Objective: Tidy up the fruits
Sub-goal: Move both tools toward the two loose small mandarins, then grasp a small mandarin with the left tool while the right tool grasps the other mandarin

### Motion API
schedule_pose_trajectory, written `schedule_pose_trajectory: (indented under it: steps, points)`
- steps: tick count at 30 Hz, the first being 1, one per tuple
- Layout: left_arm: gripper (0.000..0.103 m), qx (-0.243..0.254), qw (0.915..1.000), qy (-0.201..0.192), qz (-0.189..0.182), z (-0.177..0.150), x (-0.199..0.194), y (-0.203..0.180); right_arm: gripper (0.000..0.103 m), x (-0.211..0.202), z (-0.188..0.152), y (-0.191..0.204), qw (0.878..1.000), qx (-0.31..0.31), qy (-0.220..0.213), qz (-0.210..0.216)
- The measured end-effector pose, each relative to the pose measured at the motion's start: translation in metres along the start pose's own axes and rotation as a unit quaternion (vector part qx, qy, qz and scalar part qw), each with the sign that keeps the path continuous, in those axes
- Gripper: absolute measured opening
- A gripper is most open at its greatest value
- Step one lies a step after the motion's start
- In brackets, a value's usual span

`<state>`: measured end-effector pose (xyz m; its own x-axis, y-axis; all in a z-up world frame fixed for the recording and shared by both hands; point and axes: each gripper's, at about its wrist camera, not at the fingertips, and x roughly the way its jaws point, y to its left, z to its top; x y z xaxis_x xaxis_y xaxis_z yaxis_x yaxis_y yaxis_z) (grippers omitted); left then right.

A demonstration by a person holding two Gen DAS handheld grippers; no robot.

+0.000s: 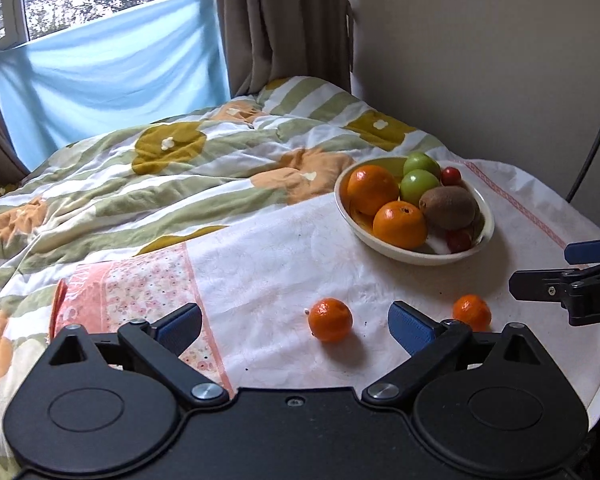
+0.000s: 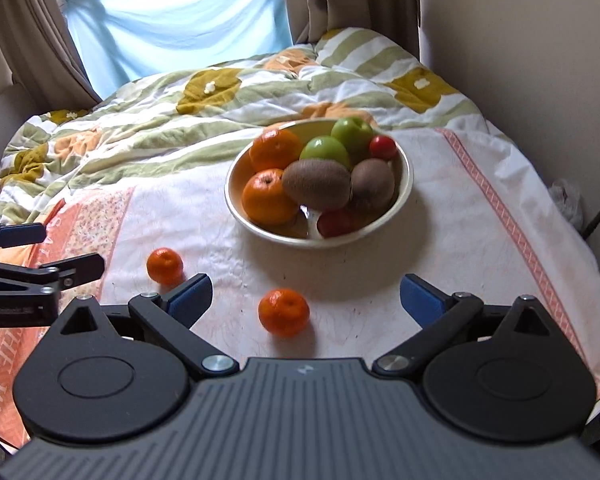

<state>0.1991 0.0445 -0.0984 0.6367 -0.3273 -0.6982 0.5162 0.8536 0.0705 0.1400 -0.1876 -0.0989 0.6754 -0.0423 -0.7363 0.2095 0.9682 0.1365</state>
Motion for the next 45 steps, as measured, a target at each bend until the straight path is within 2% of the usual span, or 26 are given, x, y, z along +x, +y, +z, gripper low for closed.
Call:
schedule_pose_trajectory:
  steps: [4,7,10,14,16,21,23,28,39,45]
  points:
    - [0.098,0.028,0.9993,0.018,-0.017,-0.004,0.028,-0.005,0.103,0.02,-0.01,0.005,1.0,-0.001,0.018,-0.012]
    - [0.084,0.043,0.998,0.033,-0.033,-0.006,0.048,-0.009,0.103,0.031,-0.013,0.006,1.0,0.007,0.021,-0.012]
    - [0.076,0.051,0.9967,0.049,-0.04,-0.009,0.063,-0.013,0.103,0.042,-0.015,0.008,0.999,0.011,0.032,-0.012]
    - [0.075,0.054,0.9963,0.053,-0.039,-0.009,0.071,-0.015,0.103,0.05,-0.018,0.011,0.999,0.01,0.039,-0.009]
    - [0.064,0.056,0.9958,0.059,-0.043,-0.009,0.076,-0.016,0.103,0.053,-0.02,0.012,0.999,0.011,0.043,-0.006]
    - [0.052,0.049,0.9952,0.068,-0.049,-0.007,0.085,-0.017,0.099,0.058,-0.021,0.013,0.999,0.014,0.048,-0.01]
    - [0.042,0.048,0.9951,0.071,-0.049,-0.007,0.088,-0.017,0.098,0.059,-0.02,0.014,0.999,0.013,0.049,-0.009]
    - [0.041,0.049,0.9951,0.07,-0.049,-0.007,0.088,-0.018,0.085,0.064,-0.02,0.014,0.998,0.011,0.054,-0.006]
    - [0.041,0.044,0.9956,0.071,-0.042,-0.014,0.081,-0.018,0.074,0.069,-0.018,0.015,0.999,0.004,0.054,-0.007]
    - [0.041,0.032,0.9959,0.075,-0.038,-0.02,0.075,-0.014,0.062,0.073,-0.017,0.02,0.998,-0.005,0.056,-0.001]
